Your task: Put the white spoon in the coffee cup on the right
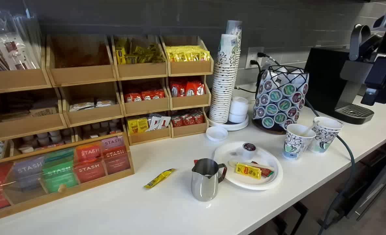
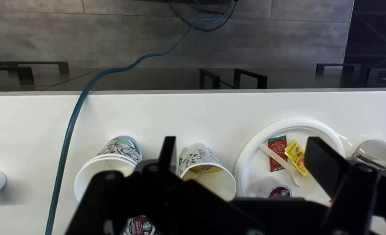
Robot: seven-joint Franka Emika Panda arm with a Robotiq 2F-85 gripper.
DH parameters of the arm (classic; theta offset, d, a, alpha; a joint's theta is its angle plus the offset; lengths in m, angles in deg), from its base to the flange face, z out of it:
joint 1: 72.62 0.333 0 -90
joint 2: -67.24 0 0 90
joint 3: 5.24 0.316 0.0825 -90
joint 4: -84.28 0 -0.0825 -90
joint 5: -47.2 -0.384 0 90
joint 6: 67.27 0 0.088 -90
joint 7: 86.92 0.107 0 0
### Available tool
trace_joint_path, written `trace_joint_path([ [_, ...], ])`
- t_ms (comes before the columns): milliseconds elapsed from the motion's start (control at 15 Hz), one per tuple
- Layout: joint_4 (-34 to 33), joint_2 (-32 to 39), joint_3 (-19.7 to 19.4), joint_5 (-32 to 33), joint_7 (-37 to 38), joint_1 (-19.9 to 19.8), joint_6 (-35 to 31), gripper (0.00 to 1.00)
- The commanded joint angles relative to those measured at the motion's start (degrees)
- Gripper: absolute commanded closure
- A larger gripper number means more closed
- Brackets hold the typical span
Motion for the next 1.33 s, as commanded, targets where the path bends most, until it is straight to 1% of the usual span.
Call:
trace_joint_path([
  [0,-0.08,0.04,0.72,-0.26,-0.2,-0.76,0.12,0.0],
  [267,-0.08,0.04,0.72,-0.26,-0.2,-0.76,0.12,0.0],
  [333,-0.75,0.7,1.1,-1.29,-1.61,0.36,-1.47,0.0],
  [467,-2.82,2.76,3.43,-1.61,-2.92,2.72,-3.57,0.0],
  [600,-5.41,5.27,6.87,-0.6,-3.6,5.41,-5.19,0.0],
  [667,-6.9,6.98,8.82,1.08,-2.09,6.01,-6.1,0.0],
  [733,-8.48,8.77,10.56,1.95,-2.58,7.25,-6.9,0.0],
  [800,-10.36,11.43,12.54,4.39,-1.52,7.73,-8.17,0.0],
  [867,-12.33,14.4,13.64,5.35,-2.44,8.39,-9.24,0.0],
  [933,-14.42,17.68,14.34,5.73,-3.88,8.95,-9.48,0.0],
  [1067,-17.14,22.73,15.48,7.88,-4.49,9.2,-9.01,0.0],
  [1200,-18.58,26.86,15.73,9.47,-5.44,8.91,-8.5,0.0],
  [1267,-19.48,28.46,15.77,9.56,-6.19,8.78,-7.15,0.0],
])
